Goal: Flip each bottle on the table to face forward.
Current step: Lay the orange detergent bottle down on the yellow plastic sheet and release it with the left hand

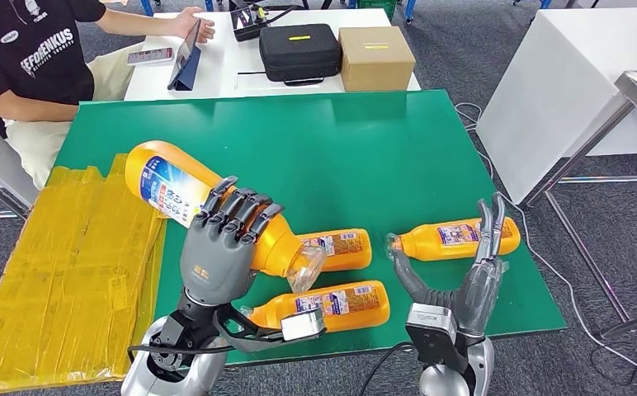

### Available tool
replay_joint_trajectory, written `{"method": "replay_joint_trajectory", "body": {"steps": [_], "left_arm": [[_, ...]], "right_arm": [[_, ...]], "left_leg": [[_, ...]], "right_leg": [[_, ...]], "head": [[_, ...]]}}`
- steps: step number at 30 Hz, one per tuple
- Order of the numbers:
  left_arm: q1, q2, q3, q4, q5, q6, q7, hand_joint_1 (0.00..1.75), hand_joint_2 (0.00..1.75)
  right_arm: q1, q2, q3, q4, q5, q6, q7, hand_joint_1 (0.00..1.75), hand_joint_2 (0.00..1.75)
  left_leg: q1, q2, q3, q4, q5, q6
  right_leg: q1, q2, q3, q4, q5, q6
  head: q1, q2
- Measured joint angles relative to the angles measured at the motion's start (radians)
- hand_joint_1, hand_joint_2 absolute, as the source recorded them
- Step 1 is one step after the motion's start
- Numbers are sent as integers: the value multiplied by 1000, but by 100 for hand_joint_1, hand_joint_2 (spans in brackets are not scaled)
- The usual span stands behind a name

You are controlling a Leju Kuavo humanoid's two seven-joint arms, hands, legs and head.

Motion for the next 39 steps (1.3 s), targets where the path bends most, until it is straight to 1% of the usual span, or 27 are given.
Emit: {"method": "replay_joint_trajectory", "body": {"steps": [1, 2, 3, 4, 5, 6, 7, 8, 9, 10, 12, 13, 15, 20, 26, 35, 39], "left_arm": [[-37, 18, -18, 29, -13, -43, 51, 175, 175], [-96, 44, -51, 86, -27, -107, 140, 175, 175], [-165, 75, -90, 169, -40, -180, 269, 175, 175], [-227, 99, -127, 267, -48, -238, 425, 175, 175], [-271, 117, -153, 360, -51, -267, 586, 175, 175], [-302, 128, -166, 442, -53, -269, 731, 175, 175], [-328, 134, -173, 510, -55, -254, 838, 175, 175], [-355, 138, -177, 571, -57, -240, 894, 175, 175], [-381, 142, -180, 623, -58, -234, 903, 175, 175], [-403, 146, -181, 669, -58, -236, 877, 175, 175], [-436, 152, -179, 744, -58, -248, 791, 175, 175], [-448, 155, -177, 776, -58, -254, 763, 175, 175], [-469, 157, -171, 831, -58, -261, 737, 175, 175], [-510, 165, -159, 921, -58, -293, 729, 175, 175], [-528, 180, -119, 981, -58, -315, 728, 175, 175], [-526, 198, -15, 1028, -58, -328, 708, 175, 175], [-502, 218, 68, 1029, -58, -322, 706, 175, 175]], "right_arm": [[5, -4, -2, 0, 24, -7, 12, 0, 175], [14, -9, -7, 2, 45, -17, 17, 0, 175], [25, -16, -15, 4, 58, -26, 13, 0, 175], [38, -23, -25, 7, 58, -34, -3, 0, 175], [51, -27, -35, 11, 49, -40, -22, 0, 175], [64, -31, -45, 15, 44, -44, -35, 0, 175], [77, -34, -53, 19, 44, -47, -40, 0, 175], [87, -36, -59, 22, 47, -48, -39, 0, 175], [95, -38, -63, 25, 51, -49, -36, 0, 175], [100, -39, -66, 27, 57, -49, -30, 0, 175], [106, -41, -68, 30, 68, -50, -15, 0, 175], [109, -42, -69, 30, 72, -50, -9, 0, 175], [114, -44, -70, 31, 77, -50, 0, 0, 175], [122, -54, -71, 32, 71, -50, 15, 0, 175], [132, -69, -71, 44, 53, -46, 25, 0, 175], [130, -76, -70, 62, 57, -16, 34, 0, 175], [124, -77, -60, 77, 68, 0, 43, 0, 175]], "left_leg": [[0, -2, 0, 0, 0, 0], [0, -4, 0, 0, 0, 0], [0, -7, 1, -1, 0, 0], [0, -8, 1, -1, 1, -1], [-1, -6, 1, -1, 2, -1], [-1, -2, 0, 0, 3, -2], [-1, 1, -2, 0, 4, -1], [-2, 2, -4, 1, 6, -1], [-2, 1, -5, 1, 6, -1], [-2, 0, -5, 1, 6, -1], [-2, 0, -6, 1, 6, -1], [-2, 0, -6, 0, 6, -1], [-2, 0, -7, 0, 6, -1], [-2, 0, -7, 0, 6, -1], [-2, 0, -7, 0, 6, -1], [-2, -1, -7, 0, 6, -1], [-2, 0, -7, 0, 6, -1]], "right_leg": [[0, -2, -2, 0, -1, -1], [-1, -5, -4, 0, -2, -2], [-1, -8, 0, 0, -2, -3], [-1, -9, 4, 1, -2, -4], [-1, -7, 6, 3, 0, -5], [-1, -4, 5, 4, 2, -4], [-1, -1, 3, 5, 3, -4], [-1, 1, 0, 6, 4, -3], [-1, 0, 0, 6, 4, -3], [-1, -1, 0, 6, 3, -3], [-1, -1, 0, 6, 3, -3], [-1, -1, -1, 6, 3, -3], [-1, -1, -2, 6, 3, -3], [-1, -1, -2, 6, 3, -3], [-1, -1, -2, 6, 3, -3], [-1, -1, -2, 6, 3, -3], [-1, -1, -2, 7, 3, -3]], "head": [[0, 0], [1, 0], [1, 0], [1, 0], [0, 0], [0, 0], [0, 0], [0, 0], [0, 0], [0, 0], [0, 0], [0, 0], [0, 0], [0, 0], [0, 0], [0, 0], [0, 0]]}}
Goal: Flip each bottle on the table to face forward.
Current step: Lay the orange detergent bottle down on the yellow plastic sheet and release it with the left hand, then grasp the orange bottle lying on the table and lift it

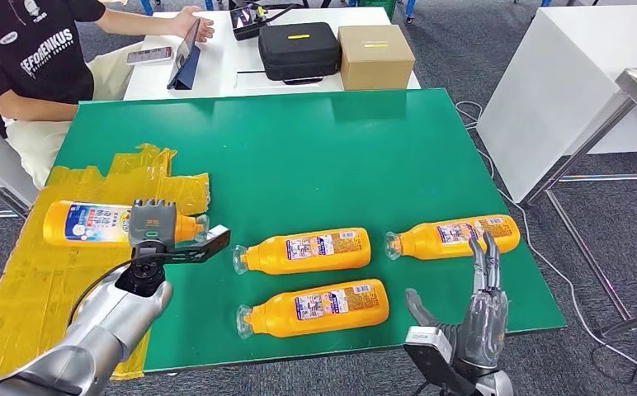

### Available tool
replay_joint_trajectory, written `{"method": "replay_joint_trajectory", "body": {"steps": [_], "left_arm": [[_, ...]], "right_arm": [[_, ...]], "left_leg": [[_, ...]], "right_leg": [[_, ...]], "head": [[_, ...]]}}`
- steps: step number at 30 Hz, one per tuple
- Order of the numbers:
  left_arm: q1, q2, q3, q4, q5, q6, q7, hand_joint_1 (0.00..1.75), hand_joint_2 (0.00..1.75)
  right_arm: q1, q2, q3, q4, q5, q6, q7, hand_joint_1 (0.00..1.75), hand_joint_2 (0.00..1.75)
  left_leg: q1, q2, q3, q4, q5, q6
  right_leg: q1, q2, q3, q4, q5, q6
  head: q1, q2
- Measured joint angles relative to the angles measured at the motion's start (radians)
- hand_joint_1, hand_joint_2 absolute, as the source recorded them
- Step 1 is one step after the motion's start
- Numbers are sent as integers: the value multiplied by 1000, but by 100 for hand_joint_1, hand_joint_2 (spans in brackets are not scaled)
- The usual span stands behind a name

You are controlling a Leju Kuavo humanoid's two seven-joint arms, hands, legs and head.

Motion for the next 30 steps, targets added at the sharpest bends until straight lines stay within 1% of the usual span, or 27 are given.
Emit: {"method": "replay_joint_trajectory", "body": {"steps": [5, 12, 13, 14, 17, 18, 19, 20, 21, 22, 24, 28, 30], "left_arm": [[42, 19, 72, -23, 0, 3, 11, 175, 175], [60, 27, 108, -38, 0, 1, 13, 173, 175], [62, 27, 115, -39, 0, -1, 12, 167, 175], [63, 27, 122, -40, 0, -3, 9, 154, 175], [63, 24, 153, -41, 0, -10, -23, 76, 175], [63, 22, 167, -41, 0, -11, -42, 52, 175], [63, 19, 183, -41, 1, -12, -65, 34, 175], [63, 15, 201, -41, 2, -15, -87, 19, 175], [63, 11, 218, -41, 5, -18, -109, 7, 175], [63, 6, 236, -41, 10, -21, -132, 0, 175], [64, -6, 271, -42, 35, -27, -194, 0, 175], [75, -46, 336, -63, 124, -52, -363, 0, 175], [84, -70, 353, -80, 146, -72, -409, 0, 175]], "right_arm": [[-26, -7, 3, 23, -5, 20, 8, 0, 175], [-38, -8, 4, 41, -6, 22, 9, 0, 175], [-40, -8, 4, 43, -6, 22, 9, 0, 175], [-42, -8, 5, 45, -6, 22, 9, 0, 175], [-48, -9, 8, 53, -6, 21, 9, 0, 175], [-48, -10, 10, 56, -6, 19, 9, 0, 175], [-48, -11, 13, 58, -7, 18, 9, 0, 175], [-49, -13, 15, 60, -8, 18, 9, 0, 175], [-49, -14, 17, 62, -9, 18, 10, 0, 175], [-50, -16, 18, 63, -9, 18, 12, 0, 175], [-51, -16, 19, 65, -6, 24, 15, 0, 175], [-54, -15, 19, 65, 7, 48, 22, 0, 175], [-54, -14, 19, 65, 10, 56, 25, 0, 175]], "left_leg": [[0, -2, 0, 0, 0, 0], [0, -3, 0, 0, 0, 0], [0, -3, 0, 0, 0, 0], [0, -3, 0, 0, 0, 0], [0, -3, 0, 0, 0, 0], [0, -3, 0, 0, 0, 0], [0, -3, 0, 0, 0, 0], [0, -3, 0, 0, 1, 0], [0, -3, 0, 0, 1, 0], [0, -3, 0, 0, 1, -1], [0, -3, 1, 0, 1, -1], [0, -3, 1, 0, 1, -1], [-1, -3, 1, 0, 1, -1]], "right_leg": [[0, -2, 0, 0, 0, -1], [0, -2, 0, 0, 0, 0], [0, -2, 0, 0, 0, 0], [0, -2, 0, 0, 0, 0], [0, -2, 0, 0, 0, 0], [0, -2, 0, 0, 0, 0], [0, -2, 0, 0, 0, 0], [0, -2, 0, 0, 0, -1], [0, -2, 0, 0, 0, -1], [0, -3, 1, 0, 0, -1], [0, -3, 1, 0, 0, -1], [-1, -3, 1, 0, 0, 0], [-1, -3, 1, 0, 0, 0]], "head": [[0, 0], [0, 0], [0, 0], [0, 0], [0, 0], [0, 0], [0, 0], [0, 0], [0, 0], [0, 0], [0, 0], [0, 0], [0, 0]]}}
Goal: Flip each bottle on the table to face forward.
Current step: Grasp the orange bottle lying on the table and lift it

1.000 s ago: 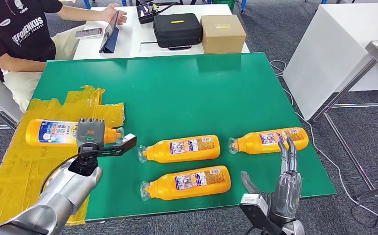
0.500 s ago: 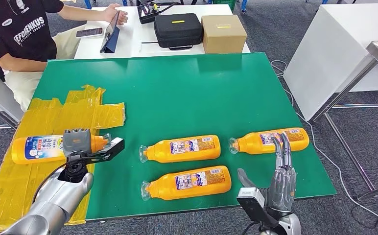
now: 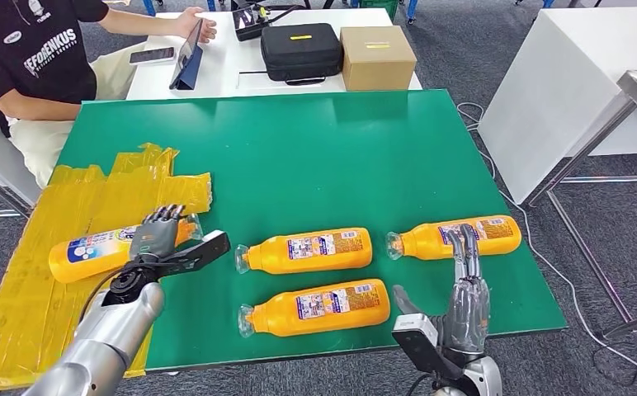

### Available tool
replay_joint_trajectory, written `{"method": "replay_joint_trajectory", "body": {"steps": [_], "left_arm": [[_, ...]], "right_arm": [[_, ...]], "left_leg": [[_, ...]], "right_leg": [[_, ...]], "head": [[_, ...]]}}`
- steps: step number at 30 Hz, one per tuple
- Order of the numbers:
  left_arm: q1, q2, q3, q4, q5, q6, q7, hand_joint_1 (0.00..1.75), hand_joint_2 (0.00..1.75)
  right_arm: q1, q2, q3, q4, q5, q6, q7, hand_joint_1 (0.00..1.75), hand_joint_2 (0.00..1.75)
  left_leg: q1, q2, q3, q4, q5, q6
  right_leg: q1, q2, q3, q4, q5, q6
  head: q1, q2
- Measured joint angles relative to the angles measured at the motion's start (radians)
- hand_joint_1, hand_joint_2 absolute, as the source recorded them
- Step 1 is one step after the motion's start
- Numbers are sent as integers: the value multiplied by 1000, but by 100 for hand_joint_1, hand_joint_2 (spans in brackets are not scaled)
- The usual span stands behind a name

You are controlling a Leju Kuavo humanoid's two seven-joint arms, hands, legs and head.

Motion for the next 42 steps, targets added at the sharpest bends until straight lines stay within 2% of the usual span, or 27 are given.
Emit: {"method": "replay_joint_trajectory", "body": {"steps": [3, 7, 10, 15, 22, 25, 31, 34, 36, 38, 42], "left_arm": [[6, -32, 11, -28, 58, -32, -59, 0, 175], [13, -69, 23, -75, 270, -101, -210, 0, 175], [18, -82, 28, -104, 378, -128, -266, 0, 175], [54, -84, 13, -190, 546, -137, -290, 0, 175], [98, -84, -24, -301, 607, -129, -294, 0, 175], [126, -84, -38, -363, 682, -110, -318, 0, 175], [202, -83, -65, -536, 843, -88, -370, 0, 175], [266, -75, -68, -633, 949, -76, -414, 0, 175], [328, -62, -67, -712, 1033, -85, -447, 0, 175], [399, -48, -65, -791, 1104, -105, -478, 0, 175], [528, -30, -64, -906, 1179, -153, -533, 0, 175]], "right_arm": [[0, 0, -1, 0, 2, 5, 2, 0, 175], [0, 5, -1, 0, 5, 7, 1, 0, 175], [0, 9, -1, 0, 7, 8, -1, 0, 175], [0, 15, -5, 1, 6, 29, -13, 0, 175], [0, 18, -10, 3, 3, 38, -20, 0, 175], [1, 20, -13, 3, 22, 24, -24, 0, 175], [8, 23, -30, -3, 152, -45, 4, 0, 175], [11, 23, -46, -17, 308, -55, 70, 0, 175], [14, 15, -63, -31, 419, -14, 132, 0, 175], [20, -2, -86, -47, 506, 68, 180, 0, 175], [8, -55, -151, -47, 602, 252, 188, 0, 175]], "left_leg": [[-1, 0, 0, 0, 0, 0], [-2, 0, 0, 0, 0, 0], [-2, 0, 0, 0, 0, 0], [-2, 0, 0, 0, 0, 0], [-2, 0, 0, 0, 0, 0], [-2, 0, 0, 0, 0, 0], [-2, 0, -1, 0, 0, 0], [-2, 1, -1, 0, -1, 0], [-2, 1, -1, 0, -1, 0], [-2, 1, -1, 0, -1, 0], [-3, 1, -2, -1, -1, 0]], "right_leg": [[-1, 0, 0, 0, 0, 0], [-2, 0, -1, 0, 0, 0], [-2, 0, -1, 0, 0, 0], [-2, 0, -1, 1, 0, 0], [-2, 0, -1, 1, 0, 0], [-2, 0, -1, 1, 0, 0], [-2, 0, -1, 1, 0, 0], [-2, 1, -1, 1, 0, 0], [-2, 1, -2, 1, -1, 0], [-2, 1, -2, 1, -2, -1], [-2, 1, -3, 1, -2, -1]], "head": [[0, 0], [0, 0], [0, 0], [0, 0], [0, 0], [0, 0], [0, 0], [0, 0], [0, 0], [0, 0], [0, 0]]}}
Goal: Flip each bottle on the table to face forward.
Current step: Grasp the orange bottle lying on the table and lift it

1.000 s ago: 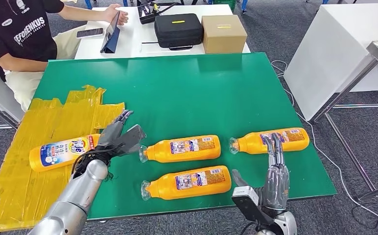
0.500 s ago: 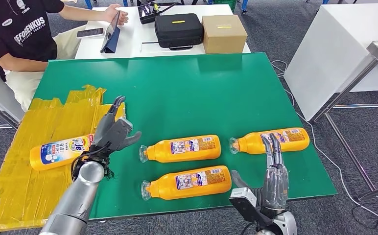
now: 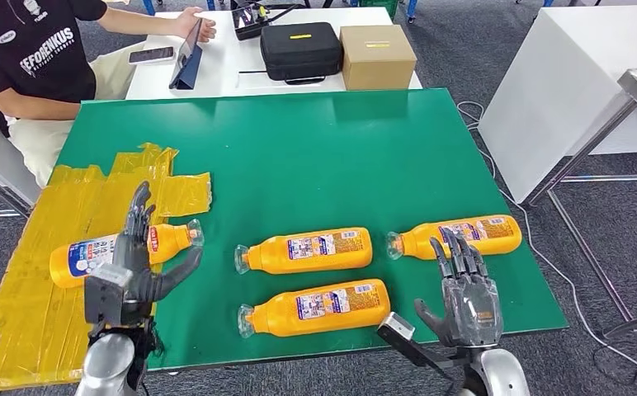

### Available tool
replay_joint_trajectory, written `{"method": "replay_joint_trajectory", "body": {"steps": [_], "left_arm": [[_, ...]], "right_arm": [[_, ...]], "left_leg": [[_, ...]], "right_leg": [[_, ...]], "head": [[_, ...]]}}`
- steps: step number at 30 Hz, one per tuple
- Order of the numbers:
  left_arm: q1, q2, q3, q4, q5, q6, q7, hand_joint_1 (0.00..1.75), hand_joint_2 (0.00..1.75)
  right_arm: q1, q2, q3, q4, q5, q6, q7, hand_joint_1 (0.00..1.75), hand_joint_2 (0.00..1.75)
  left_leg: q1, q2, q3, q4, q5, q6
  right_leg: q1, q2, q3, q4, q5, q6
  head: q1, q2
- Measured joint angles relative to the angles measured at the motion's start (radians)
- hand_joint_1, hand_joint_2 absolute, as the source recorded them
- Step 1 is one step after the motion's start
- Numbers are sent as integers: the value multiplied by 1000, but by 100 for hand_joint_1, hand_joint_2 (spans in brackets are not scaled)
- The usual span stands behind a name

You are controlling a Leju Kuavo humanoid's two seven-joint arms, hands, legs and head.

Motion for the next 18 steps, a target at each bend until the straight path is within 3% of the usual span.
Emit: {"method": "replay_joint_trajectory", "body": {"steps": [3, 8, 18], "left_arm": [[66, 3, 0, -48, 21, -22, -17, 0, 175], [129, 8, 2, -88, 47, -38, -31, 0, 175], [171, 23, 19, -114, 80, -59, -58, 0, 175]], "right_arm": [[-45, -65, -51, 67, 31, 44, -29, 0, 175], [-150, -189, -97, 252, -22, 28, -108, 0, 175], [-300, -325, -97, 520, -31, 21, -130, 0, 175]], "left_leg": [[-1, 0, 0, 0, 0, 0], [-3, -1, 0, 1, 1, 3], [-3, -2, 0, 1, 2, 3]], "right_leg": [[-1, 0, 0, 0, 0, 0], [-2, -1, 1, 0, 1, 1], [-1, -2, 1, 0, 2, 2]], "head": [[0, 0], [0, 0], [0, 0]]}}
